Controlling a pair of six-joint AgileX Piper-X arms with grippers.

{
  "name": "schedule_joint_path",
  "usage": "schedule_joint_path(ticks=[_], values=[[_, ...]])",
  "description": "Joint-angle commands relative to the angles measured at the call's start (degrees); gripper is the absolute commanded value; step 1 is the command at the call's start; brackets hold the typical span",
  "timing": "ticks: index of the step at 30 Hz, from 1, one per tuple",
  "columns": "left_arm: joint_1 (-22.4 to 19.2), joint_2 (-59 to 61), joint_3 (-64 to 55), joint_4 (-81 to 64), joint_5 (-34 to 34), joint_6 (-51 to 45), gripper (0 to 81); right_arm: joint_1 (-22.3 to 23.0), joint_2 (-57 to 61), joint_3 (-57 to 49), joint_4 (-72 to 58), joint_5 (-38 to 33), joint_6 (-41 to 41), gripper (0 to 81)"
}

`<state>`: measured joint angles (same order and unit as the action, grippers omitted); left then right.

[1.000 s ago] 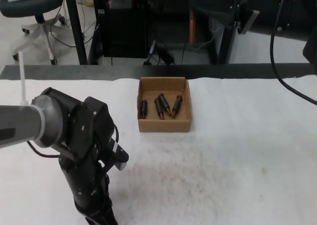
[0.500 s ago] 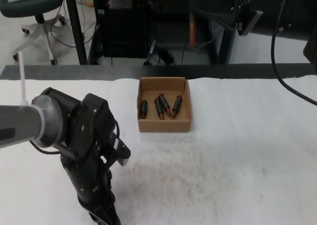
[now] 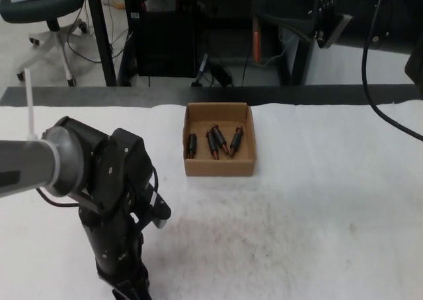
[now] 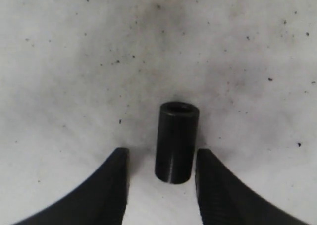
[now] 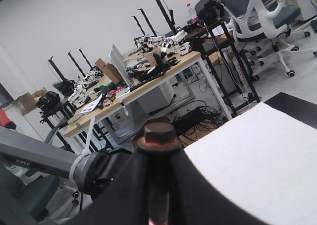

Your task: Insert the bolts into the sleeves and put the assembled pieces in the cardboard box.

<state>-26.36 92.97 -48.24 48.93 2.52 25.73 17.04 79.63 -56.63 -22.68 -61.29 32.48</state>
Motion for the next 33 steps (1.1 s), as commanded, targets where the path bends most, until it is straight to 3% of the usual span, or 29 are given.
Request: schedule_joint_path(ticks=[1, 9, 33], values=[[-0.1, -0.4, -0.5, -0.5, -0.8, 0.4, 40.5, 0.1, -0.7, -0.2, -0.2, -0.5, 0.1, 0.9], [-0.1, -0.4, -0.5, -0.1, -3.9, 7.8, 40.5, 0.1, -0.7, -0.2, -0.2, -0.8, 0.1, 0.9], [-0.1, -0.4, -0.5, -2.7, -2.5, 2.1, 40.5, 0.1, -0.7, -0.2, -0.2, -0.8, 0.1, 0.9]])
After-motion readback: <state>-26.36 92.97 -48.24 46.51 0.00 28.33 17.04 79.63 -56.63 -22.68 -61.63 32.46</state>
